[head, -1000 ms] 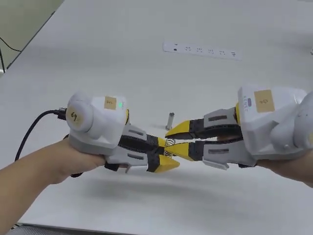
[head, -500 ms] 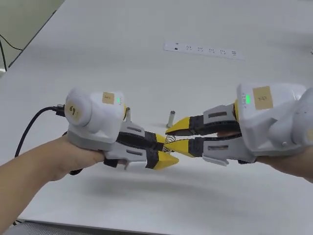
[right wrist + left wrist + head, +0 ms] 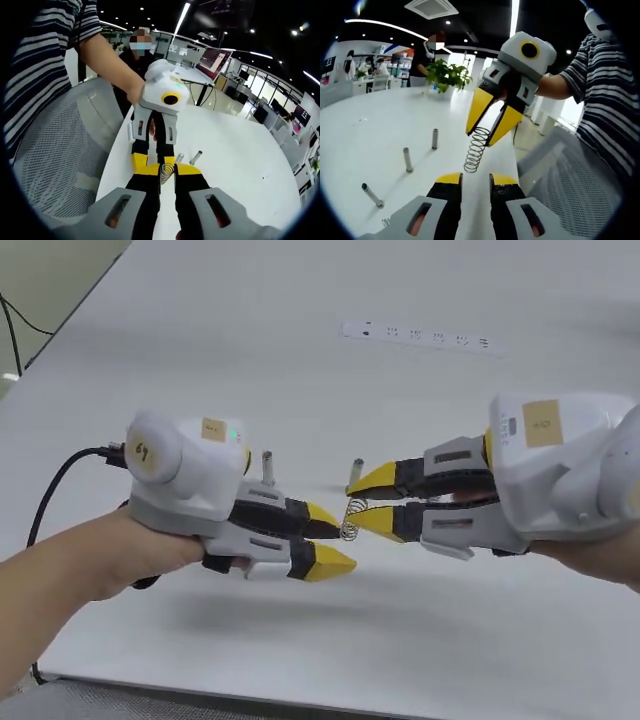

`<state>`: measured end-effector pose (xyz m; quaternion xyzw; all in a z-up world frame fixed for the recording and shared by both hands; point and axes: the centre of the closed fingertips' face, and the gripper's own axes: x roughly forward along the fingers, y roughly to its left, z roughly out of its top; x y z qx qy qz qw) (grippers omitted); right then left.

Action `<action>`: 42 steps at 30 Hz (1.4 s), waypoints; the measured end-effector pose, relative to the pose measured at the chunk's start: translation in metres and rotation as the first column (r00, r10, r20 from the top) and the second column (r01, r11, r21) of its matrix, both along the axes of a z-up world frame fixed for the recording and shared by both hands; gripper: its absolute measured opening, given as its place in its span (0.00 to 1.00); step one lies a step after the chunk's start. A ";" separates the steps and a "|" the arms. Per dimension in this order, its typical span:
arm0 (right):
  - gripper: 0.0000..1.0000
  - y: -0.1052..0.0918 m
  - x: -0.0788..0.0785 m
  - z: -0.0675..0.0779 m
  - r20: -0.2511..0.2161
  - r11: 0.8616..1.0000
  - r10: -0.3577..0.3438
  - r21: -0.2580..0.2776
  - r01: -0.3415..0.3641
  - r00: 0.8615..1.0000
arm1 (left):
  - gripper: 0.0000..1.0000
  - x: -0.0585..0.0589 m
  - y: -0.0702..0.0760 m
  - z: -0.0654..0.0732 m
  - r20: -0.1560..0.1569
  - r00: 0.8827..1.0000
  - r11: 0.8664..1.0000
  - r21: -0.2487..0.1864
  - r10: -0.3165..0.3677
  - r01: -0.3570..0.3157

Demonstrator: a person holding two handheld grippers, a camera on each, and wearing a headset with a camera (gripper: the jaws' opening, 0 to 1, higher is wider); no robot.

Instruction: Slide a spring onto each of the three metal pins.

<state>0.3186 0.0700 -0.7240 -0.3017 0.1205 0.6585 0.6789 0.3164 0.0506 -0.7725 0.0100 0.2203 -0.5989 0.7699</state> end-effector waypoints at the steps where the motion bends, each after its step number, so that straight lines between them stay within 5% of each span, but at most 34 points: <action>1: 0.07 0.000 0.001 -0.001 0.002 1.000 -0.002 -0.001 0.002 1.000 | 0.19 0.000 0.002 -0.001 -0.005 1.000 1.000 -0.001 0.006 -0.006; 14: 0.07 -0.004 0.009 -0.004 0.024 1.000 -0.025 -0.007 0.025 0.999 | 0.33 0.001 0.019 -0.002 -0.014 0.998 0.998 0.008 0.062 -0.062; 24: 0.07 -0.009 0.017 -0.005 0.049 0.999 -0.047 -0.015 0.048 0.998 | 0.46 0.002 0.045 -0.008 -0.052 0.992 0.993 0.036 0.114 -0.112; 42: 0.07 -0.016 0.026 -0.012 0.051 0.996 -0.080 -0.031 0.082 0.996 | 0.85 0.013 0.086 -0.008 0.002 0.967 0.966 0.034 0.256 -0.256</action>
